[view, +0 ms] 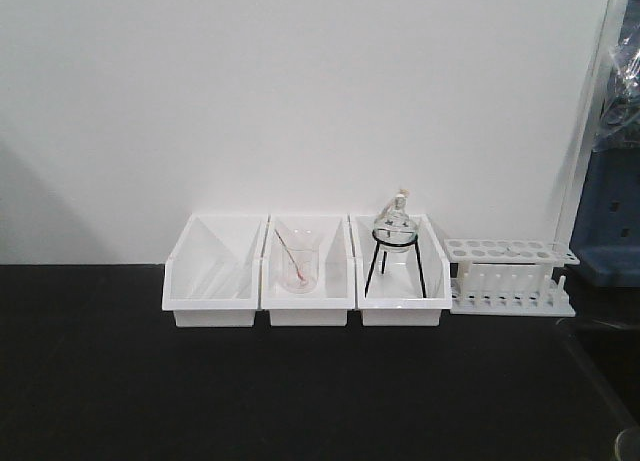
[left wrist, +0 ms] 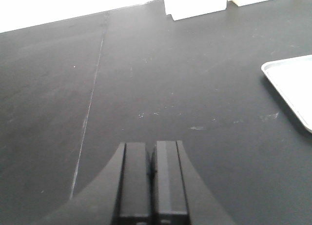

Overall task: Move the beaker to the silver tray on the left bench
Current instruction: 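Lower the beaker onto the silver tray with the right gripper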

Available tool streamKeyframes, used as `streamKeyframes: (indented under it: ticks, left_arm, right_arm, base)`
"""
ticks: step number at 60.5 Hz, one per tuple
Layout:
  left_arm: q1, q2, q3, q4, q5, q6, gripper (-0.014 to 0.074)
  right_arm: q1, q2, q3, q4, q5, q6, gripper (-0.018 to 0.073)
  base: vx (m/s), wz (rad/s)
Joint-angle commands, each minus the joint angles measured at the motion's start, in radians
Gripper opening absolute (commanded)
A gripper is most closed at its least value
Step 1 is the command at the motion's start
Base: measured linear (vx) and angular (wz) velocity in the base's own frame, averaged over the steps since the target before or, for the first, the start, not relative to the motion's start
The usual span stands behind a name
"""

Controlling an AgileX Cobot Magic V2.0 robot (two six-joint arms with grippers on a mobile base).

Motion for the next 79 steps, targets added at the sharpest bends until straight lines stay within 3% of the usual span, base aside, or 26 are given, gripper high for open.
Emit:
streamKeyframes:
  ticks: [1, 62, 79]
  left_arm:
    - [-0.003, -0.007, 0.020, 0.002, -0.082, -0.002, 0.0001]
    - [-0.003, -0.007, 0.020, 0.002, -0.082, -0.002, 0.0001]
    - [-0.003, -0.007, 0.020, 0.002, -0.082, -0.002, 0.0001]
  right_arm:
    - [-0.007, 0.004, -0.033, -0.013, -0.053, -0.004, -0.0011]
    - [-0.007, 0.010, -0.033, -0.022, -0.098, -0.014, -0.0011]
    - [-0.009, 0.361, -0.173, -0.053, -0.316, -0.097, -0.0011]
  base:
    - [0.00, 0.00]
    - [0.00, 0.00]
    - [0.00, 0.00]
